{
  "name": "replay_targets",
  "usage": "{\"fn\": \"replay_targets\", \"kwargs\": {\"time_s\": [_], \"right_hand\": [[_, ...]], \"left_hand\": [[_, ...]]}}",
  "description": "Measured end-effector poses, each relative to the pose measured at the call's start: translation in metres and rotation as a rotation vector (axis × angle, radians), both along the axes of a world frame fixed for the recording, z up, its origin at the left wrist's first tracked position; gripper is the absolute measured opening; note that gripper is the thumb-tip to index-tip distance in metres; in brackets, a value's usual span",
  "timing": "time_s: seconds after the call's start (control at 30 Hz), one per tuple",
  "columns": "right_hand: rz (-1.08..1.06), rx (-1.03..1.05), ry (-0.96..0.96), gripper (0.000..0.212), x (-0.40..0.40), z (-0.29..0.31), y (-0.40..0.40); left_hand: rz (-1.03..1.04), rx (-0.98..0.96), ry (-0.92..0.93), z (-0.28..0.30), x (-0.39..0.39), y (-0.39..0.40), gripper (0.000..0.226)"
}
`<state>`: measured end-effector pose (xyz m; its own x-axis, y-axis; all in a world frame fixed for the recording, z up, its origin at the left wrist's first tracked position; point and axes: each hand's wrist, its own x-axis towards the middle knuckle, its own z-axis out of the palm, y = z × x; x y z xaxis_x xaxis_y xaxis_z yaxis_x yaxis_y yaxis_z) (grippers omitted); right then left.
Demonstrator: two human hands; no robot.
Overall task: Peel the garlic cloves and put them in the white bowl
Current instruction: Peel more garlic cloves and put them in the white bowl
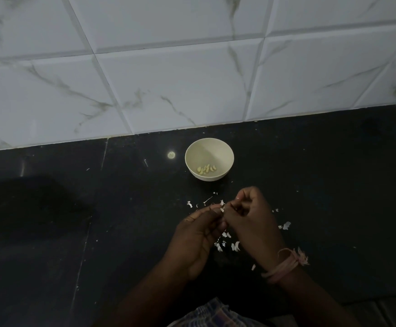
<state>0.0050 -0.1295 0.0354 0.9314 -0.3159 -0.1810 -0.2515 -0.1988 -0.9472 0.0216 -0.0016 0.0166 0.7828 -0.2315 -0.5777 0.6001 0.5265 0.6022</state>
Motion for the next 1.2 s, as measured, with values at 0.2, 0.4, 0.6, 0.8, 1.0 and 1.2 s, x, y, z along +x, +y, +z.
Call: {"fn": "replay_targets", "kwargs": {"time_s": [0.2, 0.4, 0.6, 0.8, 1.0, 1.2], "right_hand": [[0.018, 0.270, 0.035, 0.019, 0.006, 0.001, -0.009], [-0.008, 0.390, 0.045, 0.015, 0.006, 0.002, -0.009], [0.004, 0.404, 0.050, 0.020, 0.006, 0.004, -0.010], [0.089, 0.278, 0.027, 0.034, 0.005, 0.003, -0.011], [0.197, 0.007, -0.036, 0.032, 0.004, 0.006, -0.010], [0.099, -0.070, -0.061, 0.025, 0.004, 0.004, -0.005]], "left_hand": [[-0.013, -0.065, 0.012, 0.008, 0.001, 0.000, 0.018], [-0.020, -0.072, -0.006, 0.009, 0.003, 0.003, 0.020], [-0.030, 0.016, -0.089, 0.009, 0.003, 0.004, 0.030], [-0.005, 0.035, -0.078, 0.004, 0.003, 0.005, 0.024], [-0.010, 0.018, -0.036, 0.002, 0.006, 0.007, 0.017], [-0.022, 0.034, -0.043, 0.000, 0.006, 0.005, 0.022]]}}
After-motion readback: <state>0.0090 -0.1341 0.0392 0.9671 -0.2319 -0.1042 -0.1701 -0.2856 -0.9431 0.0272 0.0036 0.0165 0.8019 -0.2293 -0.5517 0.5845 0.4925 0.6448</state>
